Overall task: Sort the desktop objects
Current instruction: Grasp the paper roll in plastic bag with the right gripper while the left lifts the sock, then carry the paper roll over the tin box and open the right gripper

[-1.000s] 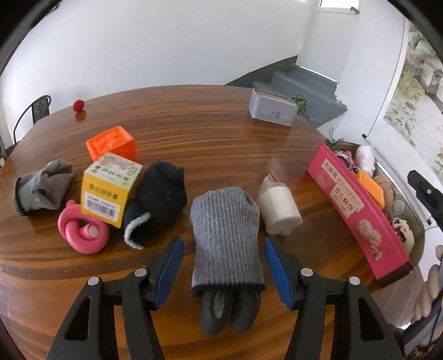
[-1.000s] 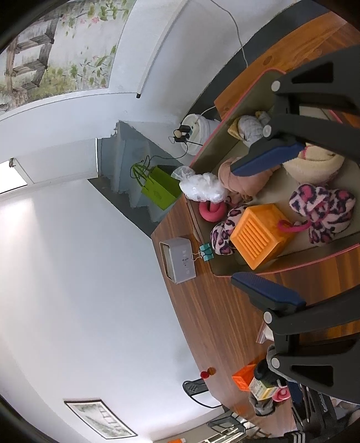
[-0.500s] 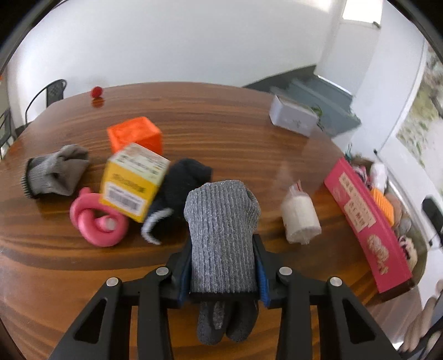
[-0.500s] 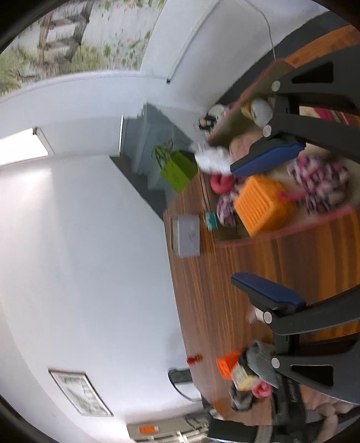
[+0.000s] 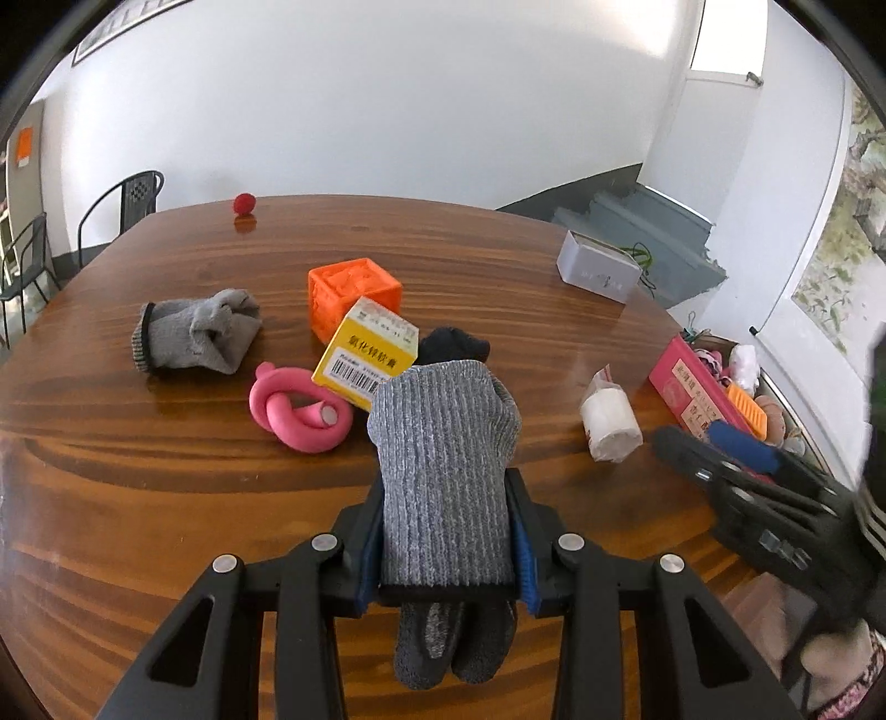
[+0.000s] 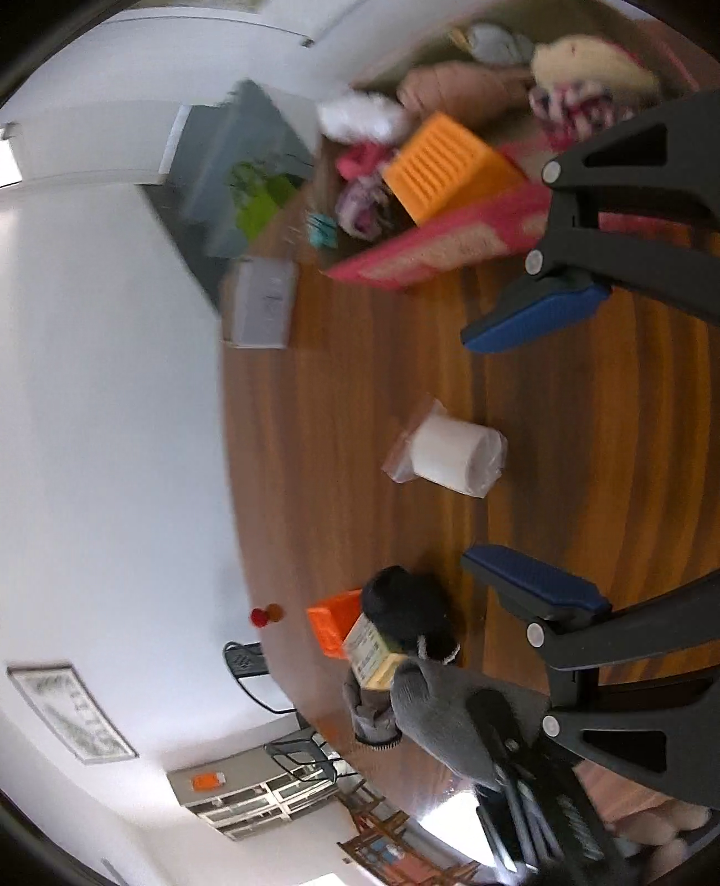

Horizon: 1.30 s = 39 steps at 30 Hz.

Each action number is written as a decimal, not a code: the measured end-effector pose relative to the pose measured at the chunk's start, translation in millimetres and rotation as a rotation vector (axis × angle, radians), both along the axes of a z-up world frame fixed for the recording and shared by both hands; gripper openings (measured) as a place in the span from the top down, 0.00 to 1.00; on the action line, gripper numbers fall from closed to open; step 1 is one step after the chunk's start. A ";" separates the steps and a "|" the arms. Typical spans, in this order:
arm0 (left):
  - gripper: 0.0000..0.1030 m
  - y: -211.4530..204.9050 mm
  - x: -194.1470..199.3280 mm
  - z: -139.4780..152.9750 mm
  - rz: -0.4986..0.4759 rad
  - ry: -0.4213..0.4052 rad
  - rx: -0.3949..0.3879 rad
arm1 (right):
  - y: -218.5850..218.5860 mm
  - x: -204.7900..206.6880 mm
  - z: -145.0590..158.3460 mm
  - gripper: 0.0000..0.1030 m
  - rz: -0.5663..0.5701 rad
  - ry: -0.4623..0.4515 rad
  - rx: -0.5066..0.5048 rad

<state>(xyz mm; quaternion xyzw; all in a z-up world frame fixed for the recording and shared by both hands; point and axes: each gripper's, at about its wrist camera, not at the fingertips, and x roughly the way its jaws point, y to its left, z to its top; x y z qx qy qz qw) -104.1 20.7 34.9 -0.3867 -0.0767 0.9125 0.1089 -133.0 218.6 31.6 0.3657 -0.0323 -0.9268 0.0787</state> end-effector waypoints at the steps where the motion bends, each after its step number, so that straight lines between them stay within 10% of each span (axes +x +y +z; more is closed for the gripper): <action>1: 0.62 -0.4 0.4 0.2 -0.002 0.000 0.001 | -1.0 -7.3 -4.8 0.27 -0.006 -0.028 -0.009; 8: 0.62 -3.9 3.4 2.5 -0.002 0.000 0.009 | -7.6 -38.2 -22.1 0.37 -0.047 -0.119 -0.025; 13: 0.62 -2.5 3.5 0.2 -0.004 -0.008 0.006 | -13.9 -45.9 -31.4 0.61 -0.047 -0.156 0.022; 23: 0.62 0.5 4.2 -1.7 -0.008 -0.003 -0.001 | -3.6 -4.9 13.9 0.62 -0.049 -0.004 0.015; 39: 0.62 24.2 11.6 -3.8 -0.060 0.003 -0.024 | 170.6 97.4 49.5 0.62 -0.413 0.083 0.031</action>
